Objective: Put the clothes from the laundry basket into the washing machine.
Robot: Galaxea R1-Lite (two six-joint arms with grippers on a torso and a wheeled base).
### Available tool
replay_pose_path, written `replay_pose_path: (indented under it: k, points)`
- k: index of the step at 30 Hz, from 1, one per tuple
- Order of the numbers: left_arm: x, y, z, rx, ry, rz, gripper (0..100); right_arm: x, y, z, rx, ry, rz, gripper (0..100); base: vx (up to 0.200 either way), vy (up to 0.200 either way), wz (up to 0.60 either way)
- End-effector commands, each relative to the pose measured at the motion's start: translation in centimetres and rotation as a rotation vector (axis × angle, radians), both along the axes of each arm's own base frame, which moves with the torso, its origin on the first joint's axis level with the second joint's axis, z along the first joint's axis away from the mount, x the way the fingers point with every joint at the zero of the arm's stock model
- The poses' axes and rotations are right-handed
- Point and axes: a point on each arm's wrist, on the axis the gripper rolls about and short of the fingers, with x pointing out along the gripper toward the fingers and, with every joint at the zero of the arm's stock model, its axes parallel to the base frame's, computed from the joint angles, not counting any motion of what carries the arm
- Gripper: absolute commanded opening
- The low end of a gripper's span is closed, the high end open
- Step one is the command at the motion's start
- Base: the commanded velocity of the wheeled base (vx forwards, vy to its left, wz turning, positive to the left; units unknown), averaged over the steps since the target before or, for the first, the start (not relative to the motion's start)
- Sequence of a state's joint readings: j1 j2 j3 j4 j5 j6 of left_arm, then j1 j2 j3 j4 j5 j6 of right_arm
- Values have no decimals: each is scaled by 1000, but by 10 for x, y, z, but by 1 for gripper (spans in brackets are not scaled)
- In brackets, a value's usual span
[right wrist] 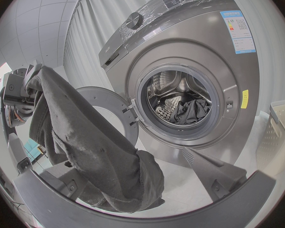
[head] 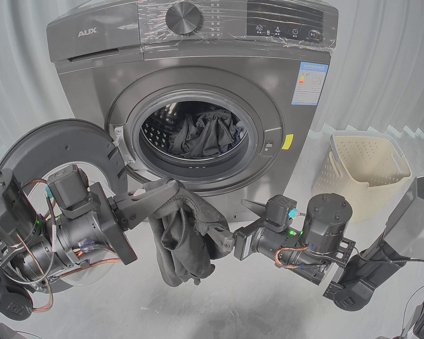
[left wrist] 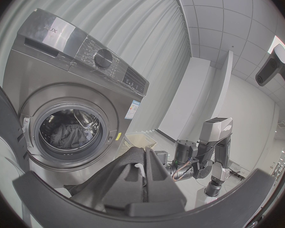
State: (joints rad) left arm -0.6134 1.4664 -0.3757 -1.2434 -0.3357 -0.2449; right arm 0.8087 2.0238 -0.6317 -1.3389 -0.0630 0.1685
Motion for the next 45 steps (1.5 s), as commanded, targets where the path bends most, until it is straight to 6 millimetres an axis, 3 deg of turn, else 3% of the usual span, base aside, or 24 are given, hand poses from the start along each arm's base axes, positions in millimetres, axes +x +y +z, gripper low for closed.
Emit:
replay_pose_path:
  k: [1, 8, 9, 18, 23, 24, 29, 33, 45]
  points:
    - [0, 0, 1, -2, -3, 0, 0, 3, 2, -6, -11, 11, -2, 100, 0, 0, 0]
    - [0, 0, 0, -1, -1, -2, 0, 5, 3, -5, -2, 7, -3, 100, 0, 0, 0]
    - [0, 0, 0, -1, -1, -2, 0, 5, 4, -5, 0, 7, -4, 0, 0, 0, 0]
    - [3, -1, -5, 17, 29, 8, 0, 0, 5, 1, 20, -14, 7, 0, 0, 0, 0]
    - [4, -2, -6, 22, 39, 11, 0, -7, -2, 14, 44, -35, 9, 0, 0, 0, 0]
    - [4, -1, -7, 21, 48, 11, 100, -11, -4, 22, 61, -51, 15, 0, 0, 0, 0]
    - [4, -2, -11, 5, 111, 0, 100, -28, -16, 40, 89, -80, 33, 0, 0, 0, 0]
    - [9, -5, -26, 27, 178, 8, 100, -38, -25, 54, 121, -108, 43, 0, 0, 0, 0]
    - [4, -2, -48, 86, 250, 20, 100, -34, -27, 82, 200, -187, 24, 0, 0, 0, 0]
